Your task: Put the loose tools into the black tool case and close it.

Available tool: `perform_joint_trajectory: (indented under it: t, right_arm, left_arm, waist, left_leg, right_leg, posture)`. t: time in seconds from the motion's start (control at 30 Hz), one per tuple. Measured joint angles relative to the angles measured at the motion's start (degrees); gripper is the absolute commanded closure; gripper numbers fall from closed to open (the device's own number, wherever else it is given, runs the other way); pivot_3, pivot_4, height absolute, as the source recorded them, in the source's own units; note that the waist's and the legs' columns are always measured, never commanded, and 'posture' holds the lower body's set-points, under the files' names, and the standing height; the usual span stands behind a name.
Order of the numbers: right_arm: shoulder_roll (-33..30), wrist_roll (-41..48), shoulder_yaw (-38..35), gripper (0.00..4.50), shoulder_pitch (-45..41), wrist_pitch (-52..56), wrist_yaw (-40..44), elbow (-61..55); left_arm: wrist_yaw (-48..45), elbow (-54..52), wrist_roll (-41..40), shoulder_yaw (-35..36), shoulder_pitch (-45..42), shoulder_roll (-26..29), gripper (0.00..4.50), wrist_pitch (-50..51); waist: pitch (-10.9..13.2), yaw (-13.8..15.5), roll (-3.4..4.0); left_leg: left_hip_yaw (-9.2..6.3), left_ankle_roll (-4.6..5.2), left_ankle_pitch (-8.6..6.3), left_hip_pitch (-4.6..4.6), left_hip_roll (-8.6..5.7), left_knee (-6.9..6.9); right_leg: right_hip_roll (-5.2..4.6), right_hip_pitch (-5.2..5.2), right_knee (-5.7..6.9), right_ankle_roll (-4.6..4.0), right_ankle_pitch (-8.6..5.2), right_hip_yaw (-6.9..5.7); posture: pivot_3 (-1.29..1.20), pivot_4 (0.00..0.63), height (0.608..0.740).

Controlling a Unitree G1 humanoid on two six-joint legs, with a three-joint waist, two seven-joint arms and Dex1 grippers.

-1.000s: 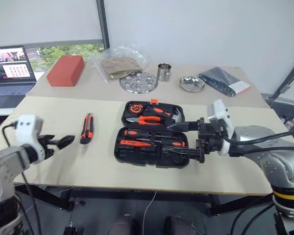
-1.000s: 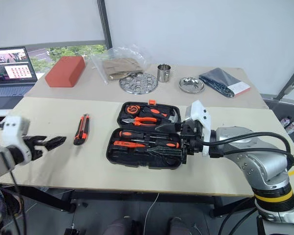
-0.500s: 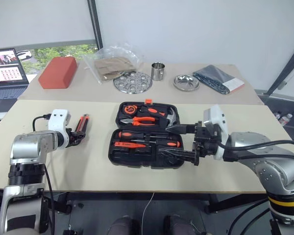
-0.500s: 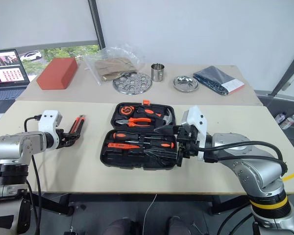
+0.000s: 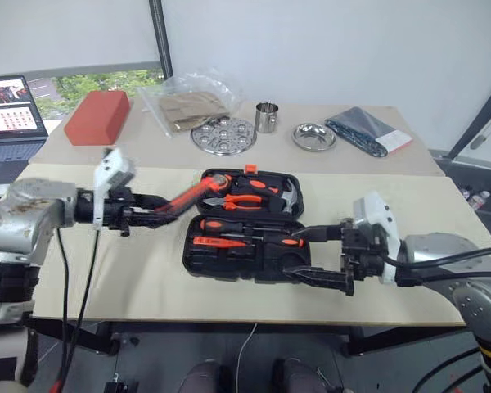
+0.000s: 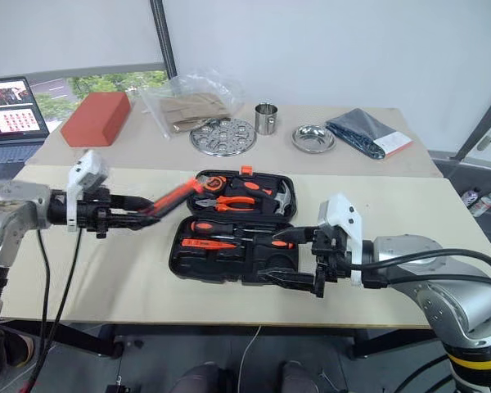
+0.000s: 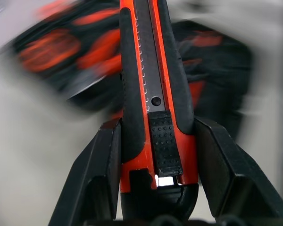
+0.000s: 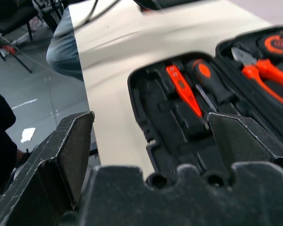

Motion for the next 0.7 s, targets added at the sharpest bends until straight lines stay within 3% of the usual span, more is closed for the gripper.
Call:
perform_joint_trajectory:
  t: [0.2,0.4,0.47,0.5,0.63,0.7]
  right_arm:
    - [0.88,1.31,-2.94,0.00,4.14,0.04,-4.97,-4.12]
    - [1.44,2.46,-5.05,0.00,7.69,0.07,-9.74,-6.53]
    - [1.50,3.25,-5.42,0.00,8.12,0.07,-10.77,-6.96]
    - [1.50,3.51,-5.70,0.00,8.29,0.07,-11.01,-7.12]
    - [1.49,4.44,-6.16,0.00,9.08,0.07,-12.30,-7.27]
    - [1.46,4.49,-6.16,0.00,9.11,0.07,-12.57,-7.28]
  left_arm:
    - [-7.51,7.11,8.35,-15.90,-5.31,-5.80,2.71,-12.25]
    - [-7.67,18.95,12.97,-21.44,-12.34,-13.61,2.71,-19.81]
    - [-7.79,21.70,13.35,-21.57,-12.77,-15.12,1.70,-21.79]
    - [-7.76,22.43,13.45,-21.69,-13.10,-15.44,1.52,-22.01]
    - [-7.82,23.17,12.09,-20.90,-13.51,-16.45,0.06,-21.53]
    - [-7.81,23.21,12.15,-20.09,-13.51,-16.78,0.06,-21.63]
  waist:
    - [0.04,0.22,-0.05]
    - [0.04,0.66,-0.05]
    - [0.04,0.59,-0.05]
    - [0.04,0.51,-0.05]
    - [0.04,0.30,-0.05]
    - [0.04,0.43,-0.05]
  left_leg:
    - [-0.06,0.12,0.04,-0.13,0.10,0.10]
    - [-0.10,0.60,-0.06,-0.29,0.09,0.36]
    - [-0.10,0.69,-0.11,-0.38,0.10,0.56]
    - [-0.09,0.74,-0.14,-0.38,0.09,0.59]
    - [-0.09,0.88,-0.23,-0.40,0.06,0.66]
    - [-0.09,0.92,-0.25,-0.42,0.07,0.77]
  right_leg:
    - [0.18,-0.07,0.03,0.02,-0.04,0.12]
    - [0.10,-0.09,0.09,0.02,0.00,0.17]
    - [0.15,-0.11,0.11,0.07,0.00,0.16]
    - [0.16,-0.10,0.10,0.10,0.02,0.17]
    - [0.13,-0.06,0.05,0.25,0.00,0.19]
    - [0.12,-0.03,0.05,0.27,0.00,0.17]
  posture:
    - [0.00,0.150,0.734]
    - [0.00,0.150,0.734]
    - [0.00,0.150,0.734]
    - [0.00,0.150,0.734]
    - [0.00,0.150,0.734]
    - [0.00,0.150,0.734]
